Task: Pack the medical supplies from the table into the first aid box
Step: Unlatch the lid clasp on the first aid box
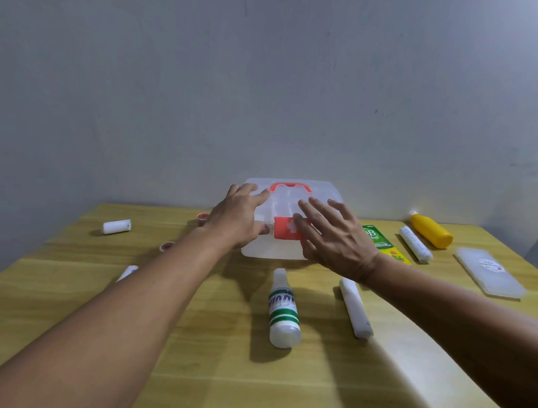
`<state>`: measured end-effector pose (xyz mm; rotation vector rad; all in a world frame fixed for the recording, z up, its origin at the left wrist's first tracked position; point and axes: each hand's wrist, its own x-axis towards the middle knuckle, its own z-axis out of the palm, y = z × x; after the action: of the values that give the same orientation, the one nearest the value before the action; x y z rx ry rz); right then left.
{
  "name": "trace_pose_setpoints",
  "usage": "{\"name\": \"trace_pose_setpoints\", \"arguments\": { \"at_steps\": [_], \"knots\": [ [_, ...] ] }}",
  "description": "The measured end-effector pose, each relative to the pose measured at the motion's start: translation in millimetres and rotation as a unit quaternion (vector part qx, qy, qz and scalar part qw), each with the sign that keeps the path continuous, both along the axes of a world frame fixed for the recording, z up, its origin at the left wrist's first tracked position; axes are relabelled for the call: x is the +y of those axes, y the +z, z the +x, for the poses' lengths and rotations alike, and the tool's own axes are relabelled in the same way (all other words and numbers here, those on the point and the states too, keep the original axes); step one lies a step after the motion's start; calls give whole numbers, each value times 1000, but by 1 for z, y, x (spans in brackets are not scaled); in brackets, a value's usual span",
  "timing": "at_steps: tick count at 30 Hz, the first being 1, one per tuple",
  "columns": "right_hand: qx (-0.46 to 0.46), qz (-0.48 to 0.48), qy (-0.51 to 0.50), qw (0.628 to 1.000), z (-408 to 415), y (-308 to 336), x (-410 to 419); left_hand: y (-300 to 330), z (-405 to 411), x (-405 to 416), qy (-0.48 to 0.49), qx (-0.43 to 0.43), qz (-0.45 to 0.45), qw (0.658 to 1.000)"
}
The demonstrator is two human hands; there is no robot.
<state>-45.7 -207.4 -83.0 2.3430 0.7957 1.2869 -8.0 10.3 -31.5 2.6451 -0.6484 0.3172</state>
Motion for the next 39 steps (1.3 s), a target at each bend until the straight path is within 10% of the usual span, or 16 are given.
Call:
{"name": "trace_pose_setpoints", "arguments": {
  "at_steps": [12, 22, 39],
  "knots": [
    [146, 194, -22, 970, -8, 65, 19, -29, 5, 4, 50, 142, -276, 949],
    [91, 264, -34, 960, 40, 109, 11, -38, 4, -1, 62, 132, -136, 980],
    [165, 186, -52, 967, -11, 51, 20, -44, 8, 10, 53, 170, -293, 939]
  ]
}}
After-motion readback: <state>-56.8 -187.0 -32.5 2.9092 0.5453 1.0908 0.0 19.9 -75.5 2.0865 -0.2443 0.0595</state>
